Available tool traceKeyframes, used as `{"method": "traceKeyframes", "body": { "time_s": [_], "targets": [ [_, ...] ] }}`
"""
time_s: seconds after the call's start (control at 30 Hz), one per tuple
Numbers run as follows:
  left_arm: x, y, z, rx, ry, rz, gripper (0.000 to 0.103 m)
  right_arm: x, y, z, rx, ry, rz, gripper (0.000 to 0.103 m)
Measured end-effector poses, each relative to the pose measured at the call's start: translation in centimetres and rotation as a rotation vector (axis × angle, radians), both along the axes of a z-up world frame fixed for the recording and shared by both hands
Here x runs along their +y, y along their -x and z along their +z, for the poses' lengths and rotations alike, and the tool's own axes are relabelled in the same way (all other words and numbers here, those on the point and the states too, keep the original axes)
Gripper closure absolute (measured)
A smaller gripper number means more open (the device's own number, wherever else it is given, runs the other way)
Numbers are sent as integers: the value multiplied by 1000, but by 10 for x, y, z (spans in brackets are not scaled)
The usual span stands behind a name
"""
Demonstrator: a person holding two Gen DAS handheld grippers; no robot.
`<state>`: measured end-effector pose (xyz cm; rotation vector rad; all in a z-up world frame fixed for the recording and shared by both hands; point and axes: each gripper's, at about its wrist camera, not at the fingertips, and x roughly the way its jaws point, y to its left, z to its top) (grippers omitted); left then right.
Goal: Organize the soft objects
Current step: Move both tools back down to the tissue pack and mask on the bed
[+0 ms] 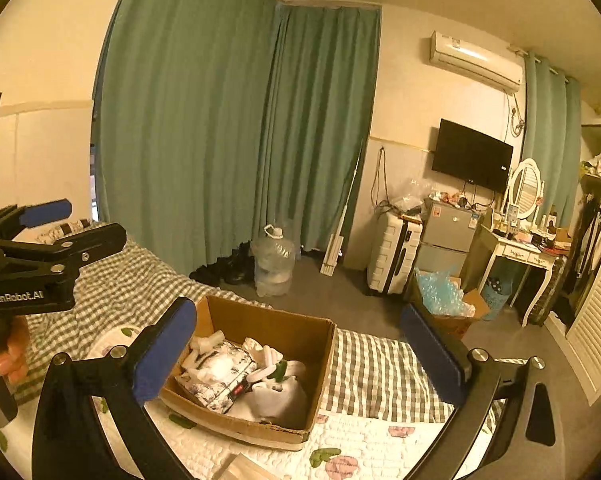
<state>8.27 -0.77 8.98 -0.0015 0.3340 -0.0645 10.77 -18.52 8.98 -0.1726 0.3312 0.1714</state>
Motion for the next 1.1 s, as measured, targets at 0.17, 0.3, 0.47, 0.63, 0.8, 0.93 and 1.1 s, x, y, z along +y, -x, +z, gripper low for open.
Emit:
{"method": "traceKeyframes", "body": {
  "time_s": [0.17,0.3,0.47,0.63,0.8,0.93,1.1],
  "targets": [
    [-3,16,9,-16,-18,-5,0,-3,21,12,-24,-23,9,0],
    [-5,32,10,-59,-40,18,0,-6,36,19,-34,-44,19,0],
    [-9,46,6,-71,-57,28,0,-12,52,21,-55,-58,18,0],
    [-9,55,-2,-57,-53,37,0,-19,67,18,-71,-52,16,0],
    [-13,57,-15,-35,-61,25,0,-21,79,3,-84,-27,10,0],
    [-18,55,-31,1,-54,20,0,-22,79,-12,-44,-25,24,0],
    [-26,53,-59,76,-72,5,0,-26,71,-38,22,-19,27,0]
  ]
}}
